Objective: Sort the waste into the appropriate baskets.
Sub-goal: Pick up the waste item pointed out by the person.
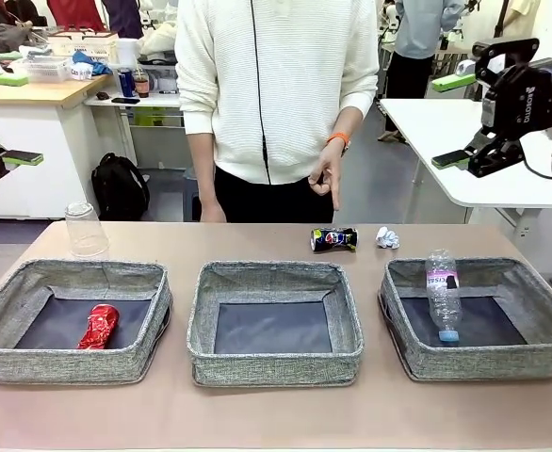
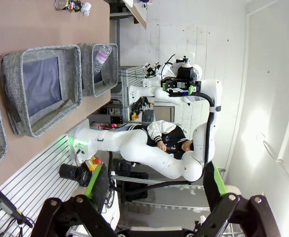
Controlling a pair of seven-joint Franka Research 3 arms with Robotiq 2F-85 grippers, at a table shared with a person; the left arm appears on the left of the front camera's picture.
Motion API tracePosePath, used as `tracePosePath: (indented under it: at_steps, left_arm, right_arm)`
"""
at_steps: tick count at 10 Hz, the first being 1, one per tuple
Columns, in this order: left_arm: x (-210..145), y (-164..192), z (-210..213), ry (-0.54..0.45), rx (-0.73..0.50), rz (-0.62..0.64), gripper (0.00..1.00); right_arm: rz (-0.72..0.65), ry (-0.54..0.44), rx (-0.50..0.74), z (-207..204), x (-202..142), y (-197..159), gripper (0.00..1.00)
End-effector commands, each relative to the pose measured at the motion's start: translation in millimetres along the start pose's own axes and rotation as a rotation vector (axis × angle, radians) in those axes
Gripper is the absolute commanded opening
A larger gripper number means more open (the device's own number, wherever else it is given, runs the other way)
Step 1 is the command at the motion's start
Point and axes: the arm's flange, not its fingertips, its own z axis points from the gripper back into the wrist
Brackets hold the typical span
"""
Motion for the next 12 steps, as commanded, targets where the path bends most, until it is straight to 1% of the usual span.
tracePosePath:
  at_steps: [1, 2, 3, 4, 5, 6, 7, 8, 9, 10, 11, 12]
  left_arm:
    - [-1.8, 1.4, 1.9, 0.012, 0.002, -0.021, 1.00]
    - [-1.8, 1.4, 1.9, 0.012, 0.002, -0.021, 1.00]
    - [-1.8, 1.4, 1.9, 0.012, 0.002, -0.021, 1.00]
    - [-1.8, 1.4, 1.9, 0.012, 0.002, -0.021, 1.00]
    - [-1.8, 1.4, 1.9, 0.012, 0.002, -0.021, 1.00]
    - [-1.8, 1.4, 1.9, 0.012, 0.002, -0.021, 1.00]
    - [-1.8, 1.4, 1.9, 0.012, 0.002, -0.021, 1.00]
    - [-1.8, 1.4, 1.9, 0.012, 0.002, -0.021, 1.00]
    - [-1.8, 1.4, 1.9, 0.012, 0.002, -0.021, 1.00]
    - [-1.8, 1.4, 1.9, 0.012, 0.002, -0.021, 1.00]
    - [-1.8, 1.4, 1.9, 0.012, 0.002, -0.021, 1.00]
    - [-1.8, 1.4, 1.9, 0.012, 0.002, -0.021, 1.00]
  right_arm:
    - [0.106, -0.039, -0.311, -14.0, 7.1, 7.5, 1.00]
    - [0.112, -0.156, -0.717, -27.6, 27.0, 12.1, 1.00]
    - [0.132, -0.178, -1.102, -41.9, 56.6, 8.7, 1.00]
    - [0.203, -0.209, -1.295, -50.4, 81.1, 3.0, 1.00]
    - [0.352, -0.186, -1.410, -59.2, 101.9, -5.8, 1.00]
    - [0.436, -0.171, -1.498, -63.9, 122.0, -15.1, 1.00]
    - [0.625, -0.140, -1.496, -67.4, 135.2, -22.2, 1.00]
    - [0.852, 0.054, -1.384, -72.2, 145.6, -24.6, 1.00]
    - [0.962, 0.228, -1.331, -75.2, 156.6, -25.2, 1.00]
    - [1.047, 0.385, -1.245, -77.5, 167.8, -28.3, 1.00]
    - [1.116, 0.543, -1.136, -79.2, 176.9, -35.5, 1.00]
    - [1.212, 0.755, -0.997, -80.5, 182.7, -47.8, 1.00]
